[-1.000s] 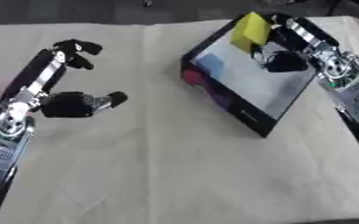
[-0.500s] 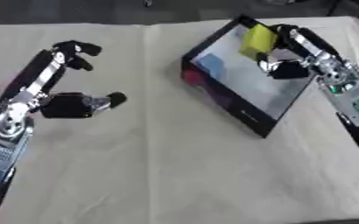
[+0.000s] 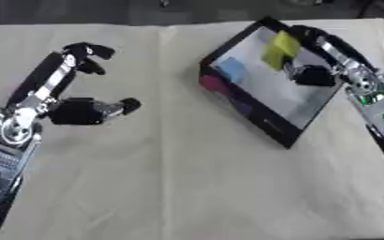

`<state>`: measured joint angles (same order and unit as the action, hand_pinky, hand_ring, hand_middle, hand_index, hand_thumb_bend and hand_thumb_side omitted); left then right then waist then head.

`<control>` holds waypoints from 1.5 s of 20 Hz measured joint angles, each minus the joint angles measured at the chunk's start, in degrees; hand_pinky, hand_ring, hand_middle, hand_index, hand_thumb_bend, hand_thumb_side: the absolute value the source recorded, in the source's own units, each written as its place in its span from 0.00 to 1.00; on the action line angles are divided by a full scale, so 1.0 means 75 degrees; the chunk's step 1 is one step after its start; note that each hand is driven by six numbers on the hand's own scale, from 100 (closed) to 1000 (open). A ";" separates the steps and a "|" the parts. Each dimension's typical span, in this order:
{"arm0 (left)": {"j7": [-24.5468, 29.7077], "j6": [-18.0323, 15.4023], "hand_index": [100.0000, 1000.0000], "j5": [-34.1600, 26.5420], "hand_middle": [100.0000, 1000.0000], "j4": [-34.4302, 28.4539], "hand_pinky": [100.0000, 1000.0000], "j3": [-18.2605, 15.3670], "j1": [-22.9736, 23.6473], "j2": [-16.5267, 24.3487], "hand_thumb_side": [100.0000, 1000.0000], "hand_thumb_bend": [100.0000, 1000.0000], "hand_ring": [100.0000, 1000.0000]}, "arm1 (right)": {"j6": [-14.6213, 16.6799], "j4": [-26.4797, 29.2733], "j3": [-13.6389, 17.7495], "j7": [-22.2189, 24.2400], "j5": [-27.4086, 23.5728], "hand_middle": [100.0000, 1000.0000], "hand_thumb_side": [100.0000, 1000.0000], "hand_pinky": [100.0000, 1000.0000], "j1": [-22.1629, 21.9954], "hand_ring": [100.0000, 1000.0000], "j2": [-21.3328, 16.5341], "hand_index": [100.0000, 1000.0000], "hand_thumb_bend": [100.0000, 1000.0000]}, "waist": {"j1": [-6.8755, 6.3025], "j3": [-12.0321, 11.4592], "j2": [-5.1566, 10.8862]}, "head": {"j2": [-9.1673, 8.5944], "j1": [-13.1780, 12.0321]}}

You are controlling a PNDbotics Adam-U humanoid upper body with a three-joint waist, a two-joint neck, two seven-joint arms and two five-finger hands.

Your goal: Pick up the objects with one hand, pass them to the other hand, and then place them into the box on the other side of the table.

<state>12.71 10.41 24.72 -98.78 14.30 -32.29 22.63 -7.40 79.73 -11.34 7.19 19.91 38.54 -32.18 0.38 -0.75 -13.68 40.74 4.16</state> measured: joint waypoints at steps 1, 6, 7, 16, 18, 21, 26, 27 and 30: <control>0.0001 0.0001 0.83 -0.0001 0.73 0.0000 0.76 0.0000 0.0000 0.0000 0.39 0.67 0.64 | -0.0012 0.0000 0.0007 0.0032 -0.0001 1.00 0.00 0.95 0.0000 0.94 0.0000 1.00 0.00 | 0.0000 0.0000 0.0000 | 0.0001 -0.0002; 0.0002 0.0002 0.83 -0.0001 0.73 0.0000 0.76 0.0000 0.0000 0.0000 0.39 0.67 0.64 | -0.0114 0.0009 0.0053 0.0002 -0.0032 1.00 0.02 0.95 0.0000 0.94 0.0000 1.00 0.03 | 0.0000 -0.0001 0.0000 | 0.0003 -0.0016; 0.0003 0.0003 0.83 -0.0001 0.73 0.0000 0.76 0.0000 0.0000 0.0000 0.39 0.67 0.64 | -0.0137 0.0011 0.0054 -0.0021 -0.0047 1.00 0.01 0.94 0.0000 0.93 0.0000 1.00 0.01 | 0.0000 -0.0001 0.0000 | 0.0003 -0.0021; -0.0057 0.0062 0.83 -0.0001 0.73 -0.0005 0.76 -0.0067 0.0006 0.0009 0.40 0.65 0.64 | -0.0366 0.0412 0.0261 -0.0943 -0.1296 1.00 0.30 0.91 -0.0015 0.91 -0.0005 1.00 0.00 | -0.0001 -0.0002 0.0000 | 0.0034 -0.0333; -0.0085 0.0089 0.83 -0.0001 0.73 -0.0016 0.76 -0.0104 0.0006 0.0064 0.40 0.65 0.64 | -0.0323 0.0521 0.0286 -0.1093 -0.1817 1.00 0.36 0.92 -0.0035 0.92 -0.0030 1.00 0.00 | -0.0001 -0.0006 0.0000 | 0.0057 -0.0434; -0.0121 0.0126 0.84 0.0006 0.74 -0.0050 0.76 -0.0170 0.0006 0.0206 0.40 0.63 0.65 | -0.0177 0.0708 0.0353 -0.1189 -0.2517 1.00 0.41 0.94 -0.0062 0.93 -0.0098 1.00 0.00 | -0.0002 -0.0014 0.0000 | 0.0067 -0.0554; -0.0231 0.0243 0.84 0.0049 0.75 -0.0094 0.77 -0.0386 0.0017 0.0490 0.41 0.64 0.66 | 0.0182 0.0976 0.0504 -0.1202 -0.3278 1.00 0.45 0.94 -0.0111 0.93 -0.0215 1.00 0.00 | -0.0024 -0.0018 0.0000 | 0.0069 -0.0640; -0.0232 0.0291 0.84 0.0057 0.75 -0.0094 0.77 -0.0437 0.0017 0.0560 0.41 0.64 0.66 | 0.0203 0.1013 0.0520 -0.1182 -0.3327 1.00 0.45 0.94 -0.0132 0.93 -0.0239 1.00 0.00 | -0.0032 -0.0023 0.0000 | 0.0070 -0.0655; -0.0161 0.0459 0.85 0.0082 0.76 -0.0047 0.78 -0.0594 0.0000 0.0833 0.41 0.65 0.68 | 0.0208 0.1148 0.0550 -0.1132 -0.3416 1.00 0.45 0.94 -0.0170 0.93 -0.0270 1.00 0.00 | -0.0053 -0.0049 0.0000 | 0.0072 -0.0709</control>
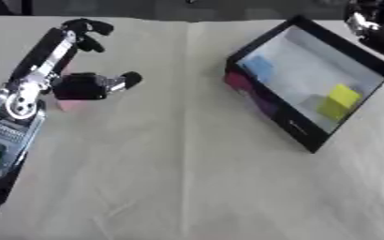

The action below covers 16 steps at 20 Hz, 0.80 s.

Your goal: Pick up the objects with one hand, pass them to the other hand, and then place them into the box on the other side of the table.

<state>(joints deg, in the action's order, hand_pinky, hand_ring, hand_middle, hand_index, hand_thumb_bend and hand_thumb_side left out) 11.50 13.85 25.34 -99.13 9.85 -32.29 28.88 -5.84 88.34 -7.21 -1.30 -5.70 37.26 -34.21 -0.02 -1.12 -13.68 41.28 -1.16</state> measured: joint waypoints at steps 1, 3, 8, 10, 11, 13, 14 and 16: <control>0.0045 0.0060 0.85 0.0008 0.76 0.0037 0.78 -0.0040 -0.0020 0.0113 0.40 0.66 0.68 | -0.0004 0.0053 0.0017 0.0007 -0.0028 1.00 0.46 0.94 -0.0003 0.93 -0.0009 1.00 0.00 | -0.0002 -0.0005 0.0000 | 0.0003 -0.0024; 0.0173 0.0179 0.85 0.0046 0.76 0.0139 0.78 -0.0068 -0.0113 0.0341 0.40 0.68 0.69 | -0.0012 0.0165 0.0045 0.0015 -0.0101 1.00 0.47 0.94 -0.0004 0.93 -0.0058 1.00 0.00 | -0.0009 -0.0012 0.0000 | 0.0051 -0.0076; 0.0724 0.0491 0.85 -0.0014 0.76 0.0519 0.79 0.0012 -0.0479 0.0982 0.42 0.70 0.71 | -0.0032 0.0392 0.0157 0.0007 -0.0363 1.00 0.48 0.94 -0.0030 0.93 -0.0243 1.00 0.00 | -0.0062 -0.0058 0.0089 | 0.0131 -0.0183; 0.0998 0.0631 0.86 -0.0120 0.76 0.0720 0.80 0.0097 -0.0636 0.1241 0.43 0.73 0.72 | -0.0057 0.0474 0.0191 0.0006 -0.0465 1.00 0.48 0.94 -0.0048 0.93 -0.0339 1.00 0.00 | -0.0076 -0.0079 0.0124 | 0.0140 -0.0204; 0.1124 0.0686 0.86 -0.0146 0.77 0.0814 0.80 0.0144 -0.0712 0.1362 0.43 0.73 0.73 | -0.0067 0.0500 0.0205 0.0003 -0.0511 1.00 0.48 0.94 -0.0064 0.93 -0.0384 1.00 0.00 | -0.0087 -0.0092 0.0124 | 0.0167 -0.0213; 0.1390 0.0770 0.87 -0.0147 0.77 0.0986 0.82 0.0240 -0.0877 0.1577 0.43 0.76 0.75 | -0.0083 0.0555 0.0207 0.0011 -0.0594 1.00 0.48 0.94 -0.0067 0.93 -0.0444 1.00 0.00 | -0.0105 -0.0109 0.0126 | 0.0202 -0.0234; 0.1530 0.0804 0.87 -0.0134 0.77 0.1060 0.82 0.0281 -0.0957 0.1658 0.44 0.76 0.75 | -0.0094 0.0566 0.0213 0.0018 -0.0629 1.00 0.48 0.94 -0.0067 0.93 -0.0470 1.00 0.00 | -0.0107 -0.0116 0.0128 | 0.0206 -0.0244; 0.1852 0.0864 0.87 -0.0077 0.78 0.1232 0.84 0.0361 -0.1097 0.1769 0.44 0.78 0.77 | -0.0124 0.0589 0.0244 0.0013 -0.0695 1.00 0.49 0.94 -0.0068 0.93 -0.0503 1.00 0.00 | -0.0107 -0.0125 0.0139 | 0.0234 -0.0273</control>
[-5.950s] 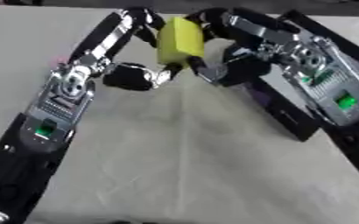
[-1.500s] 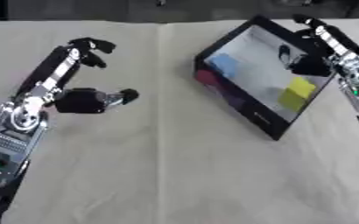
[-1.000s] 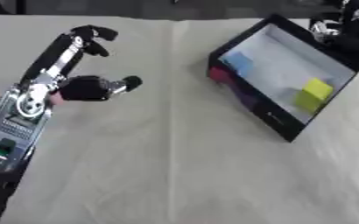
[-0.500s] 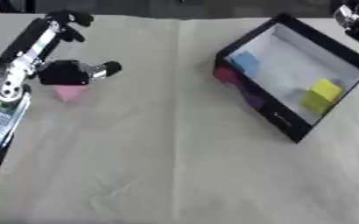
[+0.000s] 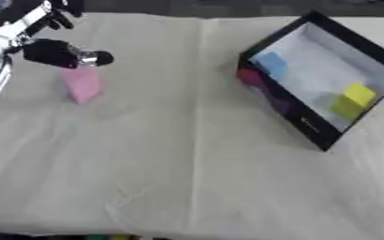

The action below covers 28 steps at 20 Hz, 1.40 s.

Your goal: Pick up the objects with one hand, pass them to the other hand, and then place them into the box on the other side of the table.

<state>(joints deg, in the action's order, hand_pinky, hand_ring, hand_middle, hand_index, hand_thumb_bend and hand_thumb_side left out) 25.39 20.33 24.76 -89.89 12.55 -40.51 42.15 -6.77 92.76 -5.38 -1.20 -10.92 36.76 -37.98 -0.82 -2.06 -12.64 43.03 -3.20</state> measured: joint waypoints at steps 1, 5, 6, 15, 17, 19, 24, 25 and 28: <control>0.0182 0.0028 0.87 0.0035 0.78 0.0105 0.84 0.0032 -0.0070 0.0039 0.45 0.79 0.78 | -0.0011 0.0020 0.0011 -0.0010 -0.0028 1.00 0.49 0.94 0.0000 0.93 -0.0031 1.00 0.00 | 0.0000 -0.0001 0.0006 | 0.0022 -0.0020; 0.0880 0.0071 0.87 0.0251 0.77 0.0600 0.84 0.0169 -0.0410 0.0089 0.45 0.80 0.79 | -0.0038 0.0075 0.0026 -0.0028 -0.0130 1.00 0.49 0.94 0.0000 0.93 -0.0096 1.00 0.00 | 0.0000 -0.0002 0.0034 | 0.0031 -0.0090; 0.1023 0.0053 0.87 0.0312 0.77 0.0730 0.84 0.0207 -0.0477 0.0090 0.46 0.81 0.79 | -0.0048 0.0089 0.0034 -0.0029 -0.0146 1.00 0.49 0.94 0.0000 0.93 -0.0101 1.00 0.00 | 0.0000 -0.0002 0.0034 | 0.0033 -0.0106; 0.2076 -0.0402 0.88 0.1250 0.78 0.2108 0.86 0.0476 -0.1026 0.0064 0.47 0.85 0.83 | -0.0112 0.0106 0.0065 -0.0091 -0.0197 0.99 0.50 0.94 -0.0021 0.93 -0.0184 1.00 0.00 | 0.0000 0.0014 0.0034 | 0.0096 -0.0194; 0.2209 -0.0476 0.88 0.1546 0.79 0.2373 0.86 0.0476 -0.1106 0.0000 0.48 0.85 0.84 | -0.0129 0.0106 0.0060 -0.0100 -0.0199 0.99 0.50 0.94 -0.0041 0.93 -0.0189 1.00 0.00 | -0.0022 0.0015 0.0034 | 0.0097 -0.0209; 0.2308 -0.0531 0.88 0.1811 0.79 0.2595 0.87 0.0473 -0.1177 -0.0067 0.48 0.86 0.85 | -0.0151 0.0106 0.0054 -0.0101 -0.0199 0.99 0.50 0.94 -0.0062 0.93 -0.0189 1.00 0.00 | -0.0034 0.0019 0.0034 | 0.0097 -0.0233; 0.2506 -0.0562 0.86 0.2421 0.79 0.3094 0.87 0.0472 -0.1265 -0.0204 0.48 0.86 0.86 | -0.0202 0.0109 0.0041 -0.0099 -0.0195 0.99 0.50 0.94 -0.0062 0.93 -0.0189 1.00 0.00 | -0.0034 0.0031 0.0034 | 0.0097 -0.0313; 0.2529 -0.0559 0.85 0.2528 0.79 0.3174 0.87 0.0472 -0.1267 -0.0231 0.48 0.86 0.86 | -0.0213 0.0109 0.0029 -0.0095 -0.0191 0.99 0.50 0.94 -0.0061 0.93 -0.0189 1.00 0.00 | -0.0034 0.0035 0.0034 | 0.0097 -0.0333; 0.2562 -0.0555 0.83 0.2817 0.79 0.3394 0.87 0.0471 -0.1324 -0.0312 0.47 0.85 0.86 | -0.0228 0.0106 0.0004 -0.0090 -0.0177 0.99 0.50 0.94 -0.0058 0.93 -0.0186 1.00 0.00 | -0.0034 0.0044 0.0034 | 0.0097 -0.0383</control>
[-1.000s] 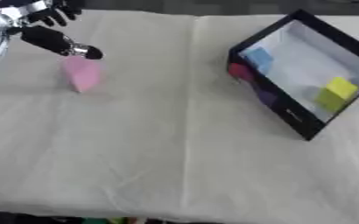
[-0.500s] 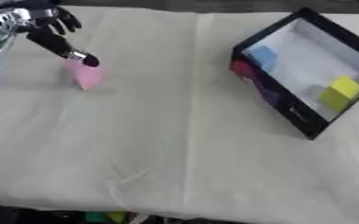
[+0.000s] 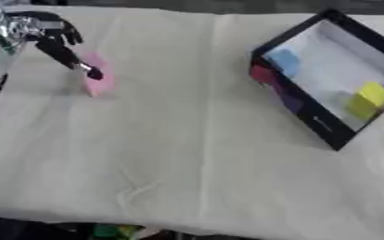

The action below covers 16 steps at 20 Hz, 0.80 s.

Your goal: Pick up the objects with one hand, pass them to the other hand, and then place them into the box on the other side of the table.

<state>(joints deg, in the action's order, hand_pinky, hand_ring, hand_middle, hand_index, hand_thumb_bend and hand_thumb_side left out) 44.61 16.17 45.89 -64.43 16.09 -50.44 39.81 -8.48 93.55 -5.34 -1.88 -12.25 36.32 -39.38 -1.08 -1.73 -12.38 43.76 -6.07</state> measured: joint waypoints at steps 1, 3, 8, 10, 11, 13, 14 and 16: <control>0.0004 -0.0001 0.82 0.0075 0.79 0.0071 0.87 -0.0001 -0.0012 -0.0024 0.47 0.85 0.86 | -0.0001 -0.0001 0.0000 0.0000 0.0009 0.99 0.50 0.94 0.0000 0.93 0.0000 1.00 0.00 | 0.0000 0.0009 0.0000 | 0.0000 -0.0013; 0.0021 -0.0002 0.82 0.0218 0.79 0.0206 0.87 -0.0005 -0.0033 -0.0082 0.47 0.84 0.86 | -0.0002 -0.0003 0.0000 -0.0001 0.0021 0.99 0.50 0.94 0.0000 0.93 0.0001 1.00 0.00 | 0.0000 0.0015 0.0000 | 0.0000 -0.0032; 0.0038 -0.0006 0.81 0.0497 0.79 0.0518 0.87 -0.0079 -0.0125 -0.0215 0.48 0.82 0.86 | -0.0005 -0.0014 0.0000 -0.0002 0.0030 0.99 0.50 0.94 0.0000 0.93 0.0013 1.00 0.00 | 0.0000 0.0032 0.0000 | 0.0000 -0.0059; 0.0059 -0.0026 0.81 0.0542 0.79 0.0625 0.87 -0.0110 -0.0138 -0.0265 0.48 0.82 0.87 | -0.0007 -0.0020 0.0000 -0.0002 0.0042 0.99 0.50 0.94 -0.0002 0.93 0.0024 1.00 0.00 | 0.0000 0.0039 0.0000 | 0.0000 -0.0066; 0.0072 -0.0035 0.81 0.0544 0.79 0.0674 0.87 -0.0132 -0.0141 -0.0288 0.49 0.82 0.87 | -0.0009 -0.0020 0.0000 -0.0003 0.0046 0.99 0.50 0.94 -0.0002 0.93 0.0025 1.00 0.00 | 0.0000 0.0045 0.0000 | 0.0000 -0.0072; 0.0114 -0.0051 0.81 0.0544 0.80 0.0758 0.87 -0.0164 -0.0158 -0.0319 0.49 0.82 0.87 | -0.0019 -0.0021 0.0000 -0.0013 0.0046 0.99 0.50 0.94 -0.0003 0.93 0.0025 0.99 0.00 | 0.0000 0.0052 0.0000 | 0.0000 -0.0086; 0.0132 -0.0056 0.81 0.0544 0.80 0.0793 0.87 -0.0184 -0.0180 -0.0340 0.49 0.81 0.87 | -0.0021 -0.0021 0.0000 -0.0015 0.0046 0.99 0.50 0.94 -0.0003 0.93 0.0025 0.99 0.00 | 0.0000 0.0056 0.0000 | 0.0000 -0.0090; 0.0165 -0.0067 0.80 0.0548 0.80 0.0852 0.87 -0.0204 -0.0217 -0.0354 0.48 0.80 0.87 | -0.0023 -0.0021 0.0000 -0.0018 0.0046 0.99 0.50 0.94 -0.0003 0.93 0.0025 0.99 0.00 | 0.0000 0.0067 0.0000 | 0.0000 -0.0094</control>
<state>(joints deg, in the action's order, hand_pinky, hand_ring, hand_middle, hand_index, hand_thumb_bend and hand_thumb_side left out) 45.85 15.67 50.00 -58.05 14.56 -52.07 37.15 -8.65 93.39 -5.34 -2.01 -11.90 36.30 -39.19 -1.08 -1.22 -12.38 43.76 -6.77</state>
